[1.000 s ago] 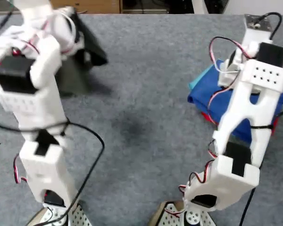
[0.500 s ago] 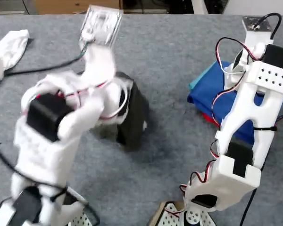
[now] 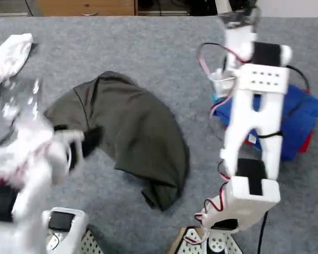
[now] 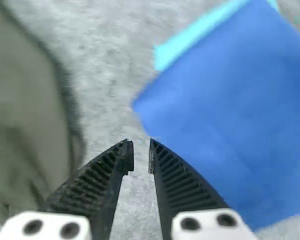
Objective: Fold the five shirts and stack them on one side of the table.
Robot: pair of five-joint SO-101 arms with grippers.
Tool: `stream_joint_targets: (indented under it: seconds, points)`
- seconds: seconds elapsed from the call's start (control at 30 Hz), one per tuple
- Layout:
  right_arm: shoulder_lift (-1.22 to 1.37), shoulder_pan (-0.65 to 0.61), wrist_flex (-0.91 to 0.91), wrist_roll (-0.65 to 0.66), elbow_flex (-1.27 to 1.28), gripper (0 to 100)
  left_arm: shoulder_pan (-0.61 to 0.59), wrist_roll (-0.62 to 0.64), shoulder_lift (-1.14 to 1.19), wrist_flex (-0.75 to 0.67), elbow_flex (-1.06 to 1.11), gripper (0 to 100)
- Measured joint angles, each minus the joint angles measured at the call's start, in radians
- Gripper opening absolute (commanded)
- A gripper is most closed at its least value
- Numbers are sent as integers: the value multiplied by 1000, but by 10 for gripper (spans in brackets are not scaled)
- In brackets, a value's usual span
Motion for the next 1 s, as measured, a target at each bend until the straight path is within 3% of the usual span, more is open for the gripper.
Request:
stream_joint_targets:
  seconds: [0.13, 0.23, 0.57, 0.8, 1.0]
  points:
    - [8, -127, 0, 0, 0, 77, -281, -14, 43, -224, 295, 236]
    - [74, -215, 0, 0, -26, 79, -404, -12, 68, -356, 474, 236]
    - [491, -480, 0, -57, -405, 337, -597, -14, 77, -537, 767, 236]
    - [769, -621, 0, -63, -652, 289, -654, -12, 77, -580, 884, 235]
    - [1019, -611, -43, -75, -799, 228, -654, -12, 77, -609, 971, 234]
